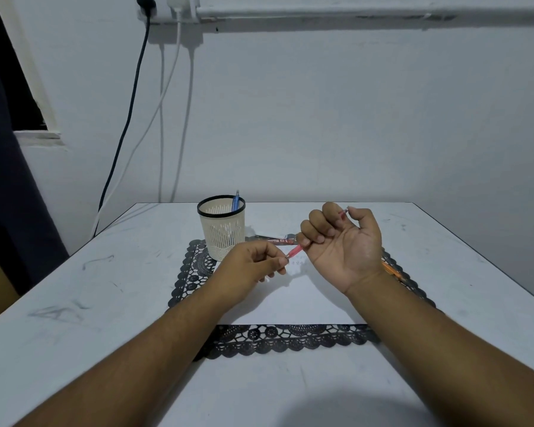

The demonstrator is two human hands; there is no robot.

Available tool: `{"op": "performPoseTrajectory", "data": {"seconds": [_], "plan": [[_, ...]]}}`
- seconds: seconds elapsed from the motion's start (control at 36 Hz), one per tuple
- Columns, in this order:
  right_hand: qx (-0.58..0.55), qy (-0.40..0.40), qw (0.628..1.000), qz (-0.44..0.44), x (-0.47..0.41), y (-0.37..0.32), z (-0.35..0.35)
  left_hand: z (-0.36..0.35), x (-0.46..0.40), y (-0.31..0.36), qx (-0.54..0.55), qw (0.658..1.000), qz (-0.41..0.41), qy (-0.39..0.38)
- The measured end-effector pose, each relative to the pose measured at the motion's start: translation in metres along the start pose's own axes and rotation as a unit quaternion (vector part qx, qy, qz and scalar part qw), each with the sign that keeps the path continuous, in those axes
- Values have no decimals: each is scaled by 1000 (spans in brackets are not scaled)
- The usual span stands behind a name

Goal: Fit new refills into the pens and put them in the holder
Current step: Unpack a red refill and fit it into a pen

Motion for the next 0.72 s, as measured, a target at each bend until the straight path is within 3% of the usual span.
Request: {"op": "performPoseTrajectory", "data": {"seconds": [0.72], "plan": [[14,-13,1000,-6,-1,0,0,-1,1,2,1,1000,1,-8]]}}
Point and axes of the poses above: each hand's wrist, its own x-axis away from the middle knuckle, its own z-axis out of the back of the hand, y = z × x, the point moved 8 cm from there along -x, towards the middle knuckle, and after that the axes turned 15 degrees about z, right-handed, at the moved point
